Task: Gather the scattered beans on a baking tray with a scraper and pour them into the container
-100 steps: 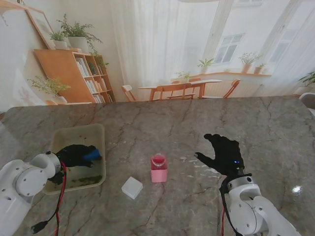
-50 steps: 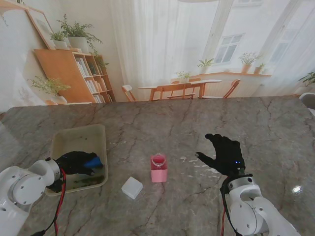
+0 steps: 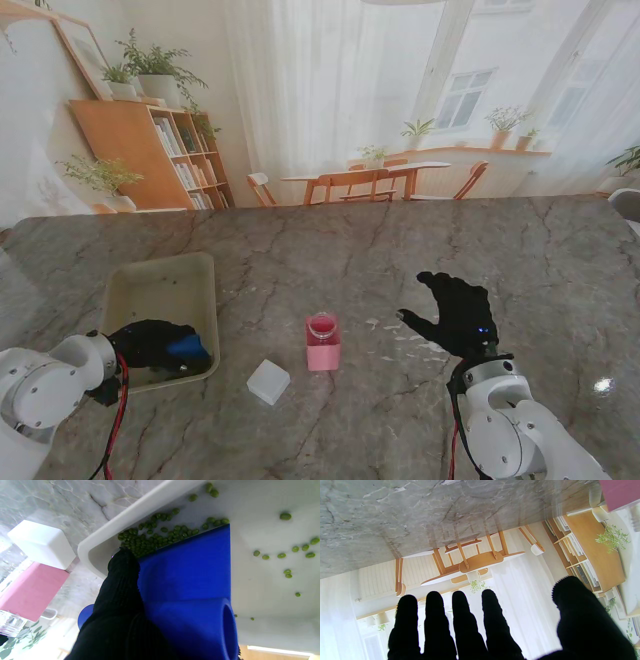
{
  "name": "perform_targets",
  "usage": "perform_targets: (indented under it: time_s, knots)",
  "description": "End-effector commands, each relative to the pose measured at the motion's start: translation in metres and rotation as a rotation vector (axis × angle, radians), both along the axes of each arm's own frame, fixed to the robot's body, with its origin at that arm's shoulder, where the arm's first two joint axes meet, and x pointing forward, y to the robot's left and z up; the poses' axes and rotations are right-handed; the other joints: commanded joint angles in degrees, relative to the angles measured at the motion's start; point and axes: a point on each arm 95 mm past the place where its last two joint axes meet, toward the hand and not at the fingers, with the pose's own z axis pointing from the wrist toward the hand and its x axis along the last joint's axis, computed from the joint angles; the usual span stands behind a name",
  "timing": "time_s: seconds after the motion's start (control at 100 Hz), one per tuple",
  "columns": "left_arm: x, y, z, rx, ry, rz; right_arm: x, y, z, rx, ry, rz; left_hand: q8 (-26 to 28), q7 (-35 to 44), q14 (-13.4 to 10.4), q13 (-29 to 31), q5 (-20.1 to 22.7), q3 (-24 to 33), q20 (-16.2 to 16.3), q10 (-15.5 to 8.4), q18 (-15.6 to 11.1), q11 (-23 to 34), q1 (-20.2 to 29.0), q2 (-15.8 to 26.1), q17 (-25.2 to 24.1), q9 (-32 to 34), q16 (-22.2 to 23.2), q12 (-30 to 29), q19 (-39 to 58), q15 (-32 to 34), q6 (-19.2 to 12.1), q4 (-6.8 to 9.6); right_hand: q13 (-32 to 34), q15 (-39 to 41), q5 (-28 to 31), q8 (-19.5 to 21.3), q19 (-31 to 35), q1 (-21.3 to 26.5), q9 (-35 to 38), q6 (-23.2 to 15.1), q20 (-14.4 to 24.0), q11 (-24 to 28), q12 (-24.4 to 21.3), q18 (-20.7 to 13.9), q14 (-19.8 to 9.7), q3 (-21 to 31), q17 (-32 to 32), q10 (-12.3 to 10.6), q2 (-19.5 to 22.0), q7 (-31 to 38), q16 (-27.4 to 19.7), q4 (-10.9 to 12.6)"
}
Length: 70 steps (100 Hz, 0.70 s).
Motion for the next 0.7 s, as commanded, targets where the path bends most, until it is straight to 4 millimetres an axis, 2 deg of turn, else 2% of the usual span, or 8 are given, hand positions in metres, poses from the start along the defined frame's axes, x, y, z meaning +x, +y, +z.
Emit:
perform_targets:
  time_s: [0.0,0.33,0.69]
  knots:
    - [-0.021,0.002,-0.033,0.017,0.110,0.006,-0.001,0.001,-0.001,0.003,0.011,-0.001,0.5,3.0,-2.0,4.8,6.8,4.5,1.6,-7.2,0.7,5.3,5.8,1.2,0.6,7.5,1.5,2.8,0.1,3.4,-5.5,3.18,0.8,0.4,-0.2,0.5,1.0,0.4,0.0,-0.5,-0.4,0.3,1.0,0.8,-0.1,-0.8,-0.2,-0.9,1.6,0.0,0.5,1.7]
    - [-0.021,0.002,-0.026,0.015,0.003,0.009,-0.001,0.000,-0.001,0.002,0.009,-0.004,1.2,2.8,-1.9,4.3,6.3,4.7,1.7,-7.5,0.3,4.9,5.8,1.6,0.4,7.0,1.7,3.2,0.0,3.1,-5.5,3.23,0.8,0.4,-0.2,0.5,1.0,0.4,0.0,-0.5,-0.4,0.3,1.0,0.9,-0.2,-0.8,-0.2,-0.9,1.6,0.0,0.5,1.7]
    - [0.005,0.006,-0.004,0.030,-0.232,0.012,-0.001,0.001,-0.001,0.000,0.015,0.000,1.9,3.1,-3.2,2.0,2.7,4.1,0.8,-8.3,-1.9,4.7,5.8,4.4,0.1,3.8,1.5,3.0,-0.9,2.8,-5.5,3.34,0.7,0.3,-0.2,0.5,1.0,0.4,0.0,-0.5,-0.4,0.3,1.0,0.8,-0.2,-0.8,-0.2,-0.8,1.6,0.0,0.5,1.7]
